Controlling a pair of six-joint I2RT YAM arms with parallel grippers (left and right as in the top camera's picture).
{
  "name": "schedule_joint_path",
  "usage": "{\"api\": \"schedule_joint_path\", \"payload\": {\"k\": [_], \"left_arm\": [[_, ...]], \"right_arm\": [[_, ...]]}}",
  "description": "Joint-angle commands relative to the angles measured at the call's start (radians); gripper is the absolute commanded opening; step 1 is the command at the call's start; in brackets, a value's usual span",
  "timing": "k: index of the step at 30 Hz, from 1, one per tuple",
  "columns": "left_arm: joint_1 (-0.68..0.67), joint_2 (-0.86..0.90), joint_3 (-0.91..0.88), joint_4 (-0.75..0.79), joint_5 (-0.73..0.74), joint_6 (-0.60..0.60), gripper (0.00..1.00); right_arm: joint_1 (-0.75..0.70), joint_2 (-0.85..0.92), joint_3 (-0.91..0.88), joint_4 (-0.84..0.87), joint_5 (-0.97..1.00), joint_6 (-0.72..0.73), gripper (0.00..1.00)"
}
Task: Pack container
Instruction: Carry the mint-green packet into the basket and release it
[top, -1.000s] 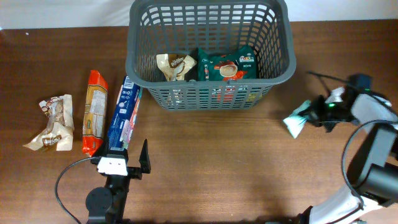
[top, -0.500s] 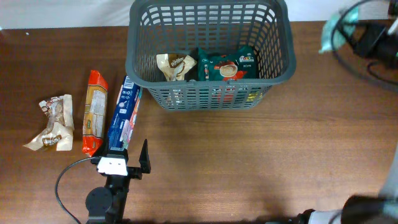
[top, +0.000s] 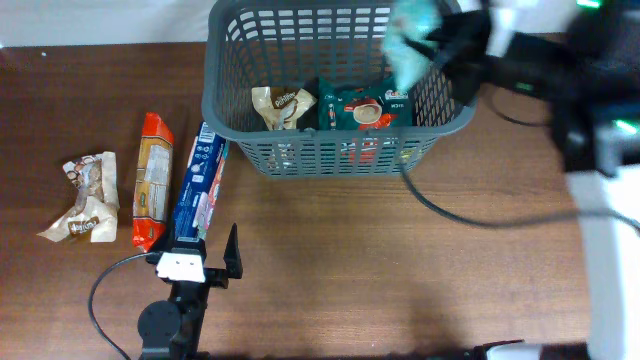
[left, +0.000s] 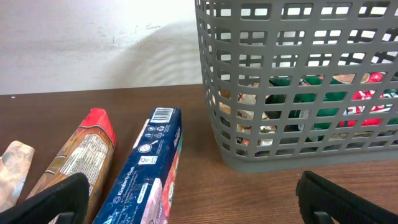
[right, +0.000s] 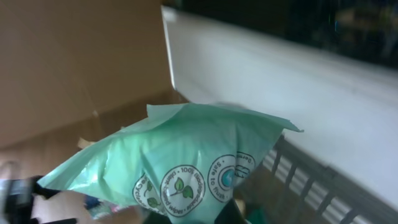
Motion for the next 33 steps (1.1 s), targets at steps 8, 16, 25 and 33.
{"api": "schedule_joint_path", "payload": {"k": [8, 16, 25, 33], "left_arm": [[0.000, -0.008, -0.007, 0.002, 0.007, -0.003, 0.99], [0.000, -0.008, -0.007, 0.002, 0.007, -0.003, 0.99], [0.000, -0.008, -0.007, 0.002, 0.007, -0.003, 0.99], [0.000, -0.008, -0.007, 0.002, 0.007, -0.003, 0.99]], "right_arm": [[0.207, 0.245, -0.003, 0.101, 0.486, -0.044, 0.04], [0.255, 0.359, -0.003, 0.045, 0.467, -0.275, 0.04], [0.275, 0.421, -0.003, 0.023, 0.420, -0.444, 0.04], [0.278, 0.485, -0.003, 0.025, 0.409, -0.417, 0.45]]}}
